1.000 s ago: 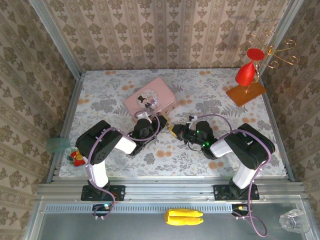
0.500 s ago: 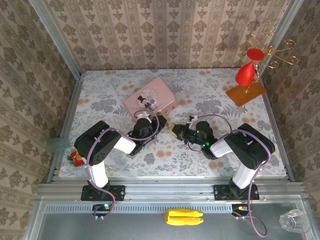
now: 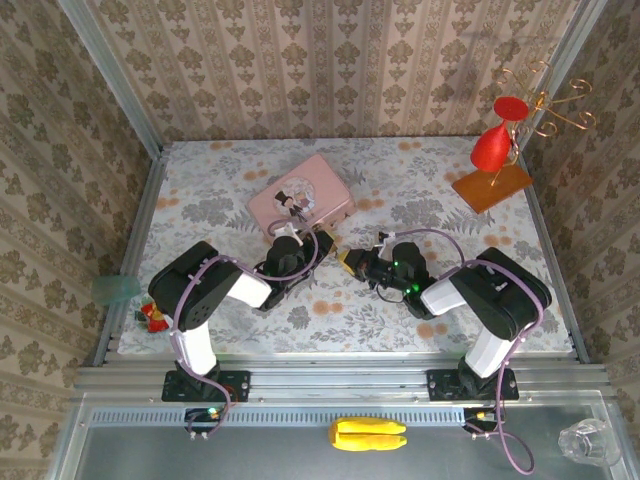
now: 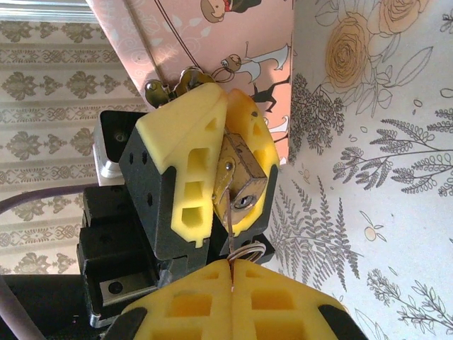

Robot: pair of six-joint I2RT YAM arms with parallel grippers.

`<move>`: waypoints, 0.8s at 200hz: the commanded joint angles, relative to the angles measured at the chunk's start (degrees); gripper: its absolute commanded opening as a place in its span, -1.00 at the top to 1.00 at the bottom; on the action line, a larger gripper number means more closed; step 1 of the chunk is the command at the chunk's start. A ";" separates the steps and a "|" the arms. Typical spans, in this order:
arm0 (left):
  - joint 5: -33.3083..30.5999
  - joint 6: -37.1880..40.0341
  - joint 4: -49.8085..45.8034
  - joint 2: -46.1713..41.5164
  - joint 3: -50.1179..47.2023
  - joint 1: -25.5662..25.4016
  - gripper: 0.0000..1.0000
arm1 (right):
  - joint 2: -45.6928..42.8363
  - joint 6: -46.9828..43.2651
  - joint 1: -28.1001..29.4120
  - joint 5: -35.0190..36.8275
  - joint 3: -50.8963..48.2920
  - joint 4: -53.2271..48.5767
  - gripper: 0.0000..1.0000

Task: Unlock a padlock with a key

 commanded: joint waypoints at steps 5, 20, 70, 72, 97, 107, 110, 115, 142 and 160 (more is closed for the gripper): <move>3.83 -6.38 -0.91 -0.77 0.34 0.31 1.00 | -2.12 -1.14 0.00 -0.55 -0.77 -1.96 1.00; 3.84 -6.24 -1.08 -0.86 0.42 0.29 1.00 | -3.13 -1.91 0.03 -0.55 -0.48 -3.50 1.00; 4.57 -6.95 0.02 -0.25 0.69 0.54 1.00 | -3.87 -3.18 0.47 -1.06 -0.24 -5.79 1.00; 4.61 -6.98 0.03 -0.25 0.69 0.48 1.00 | -3.86 -3.25 0.49 -1.14 -0.24 -5.81 1.00; 5.31 -7.35 0.13 -0.08 1.13 0.56 1.00 | -1.74 -2.10 0.68 -2.89 0.42 -2.99 1.00; 5.49 -7.38 0.33 0.01 1.13 0.56 1.00 | -0.71 -0.80 0.79 -3.36 0.37 0.31 1.00; 5.50 -7.39 0.33 0.01 1.13 0.60 1.00 | -0.40 -0.53 0.81 -3.48 0.30 1.17 1.00; 5.58 -7.34 0.30 0.02 1.12 0.59 1.00 | -0.14 -0.11 0.82 -3.54 0.38 1.98 1.00; 5.75 -7.25 0.26 -0.16 1.03 0.63 1.00 | -0.20 -0.71 0.81 -3.72 1.10 0.60 1.00; 6.46 -7.36 0.38 -0.25 1.29 0.61 1.00 | 0.08 -0.89 0.77 -3.63 1.08 0.59 1.00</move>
